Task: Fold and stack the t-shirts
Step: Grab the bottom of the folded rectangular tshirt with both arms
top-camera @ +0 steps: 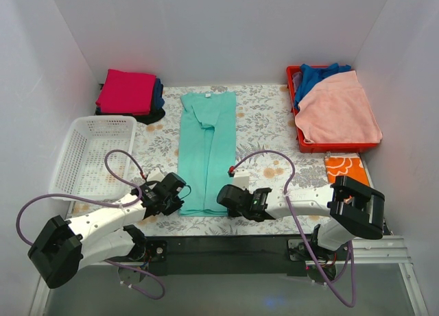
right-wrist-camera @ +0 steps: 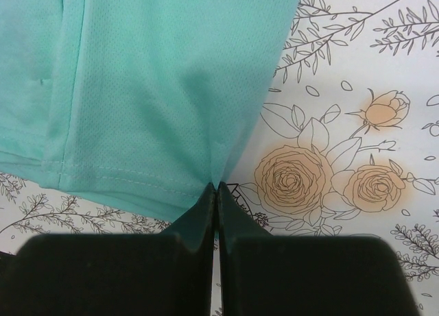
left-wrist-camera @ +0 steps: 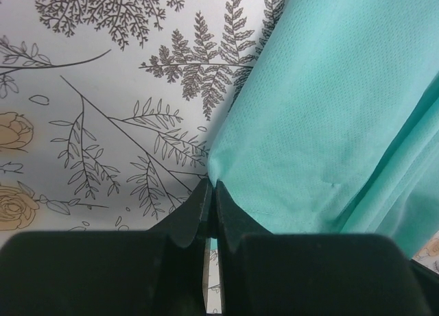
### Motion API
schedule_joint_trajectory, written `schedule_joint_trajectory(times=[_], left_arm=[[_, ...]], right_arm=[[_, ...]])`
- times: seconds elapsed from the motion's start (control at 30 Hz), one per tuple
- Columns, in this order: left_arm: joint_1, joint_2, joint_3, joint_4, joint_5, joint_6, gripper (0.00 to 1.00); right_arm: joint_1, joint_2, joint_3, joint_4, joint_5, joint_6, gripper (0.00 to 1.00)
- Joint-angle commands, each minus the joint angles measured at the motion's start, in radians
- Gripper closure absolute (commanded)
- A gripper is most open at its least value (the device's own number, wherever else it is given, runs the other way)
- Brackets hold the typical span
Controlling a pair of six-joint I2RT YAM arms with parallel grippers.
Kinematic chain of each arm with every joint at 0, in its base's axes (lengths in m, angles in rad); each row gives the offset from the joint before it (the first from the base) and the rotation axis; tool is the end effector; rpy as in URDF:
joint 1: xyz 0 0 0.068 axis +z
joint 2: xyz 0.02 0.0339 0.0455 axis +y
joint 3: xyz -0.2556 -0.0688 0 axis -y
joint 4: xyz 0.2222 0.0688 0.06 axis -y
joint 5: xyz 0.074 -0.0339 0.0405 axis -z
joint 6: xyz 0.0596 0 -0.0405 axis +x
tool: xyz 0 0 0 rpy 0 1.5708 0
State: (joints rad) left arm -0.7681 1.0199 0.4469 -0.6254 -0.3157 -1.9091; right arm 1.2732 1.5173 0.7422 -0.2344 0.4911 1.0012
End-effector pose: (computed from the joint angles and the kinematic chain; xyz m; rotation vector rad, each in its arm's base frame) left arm 0.1229 -0.0930 0.1395 -1.5399 2.2485 -0.3996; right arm 0.1073 0.2541 0.1490 -0.1564 2.4453 0.3820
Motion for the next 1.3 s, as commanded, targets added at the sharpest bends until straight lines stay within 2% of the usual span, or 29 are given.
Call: schedule_joint_trajectory(times=[0.0, 0.13, 0.3, 0.5, 0.7, 0.93, 1.07, 1.27], left_arm=[[-0.005, -0.037, 0.004, -0.083, -0.037, -0.01, 1.0], [-0.008, -0.084, 0.021, -0.119, -0.039, -0.013, 1.0], [-0.039, -0.159, -0.048, -0.122, -0.01, -0.071, 1.0], [-0.063, -0.116, -0.066, -0.102, -0.006, -0.097, 1.0], [-0.099, -0.083, -0.024, -0.114, -0.046, -0.114, 1.0], [-0.112, -0.084, 0.137, -0.276, -0.282, -0.148, 1.0], [-0.112, -0.043, 0.231, -0.275, -0.368, -0.146, 1.0], [-0.112, 0.084, 0.329, -0.238, -0.494, -0.14, 1.0]], right_arm=[[0.005, 0.014, -0.046, -0.157, 0.001, -0.003, 0.99], [0.005, -0.029, -0.035, -0.174, 0.014, -0.007, 0.99], [0.015, -0.071, -0.053, -0.189, 0.006, 0.028, 0.99], [0.044, -0.033, -0.067, -0.187, -0.003, 0.042, 0.99], [0.055, -0.043, -0.023, -0.224, 0.029, 0.042, 0.99], [0.055, -0.115, 0.092, -0.305, 0.15, -0.001, 0.99], [0.048, -0.117, 0.175, -0.335, 0.246, -0.047, 0.99], [-0.05, -0.082, 0.299, -0.336, 0.319, -0.167, 0.99]])
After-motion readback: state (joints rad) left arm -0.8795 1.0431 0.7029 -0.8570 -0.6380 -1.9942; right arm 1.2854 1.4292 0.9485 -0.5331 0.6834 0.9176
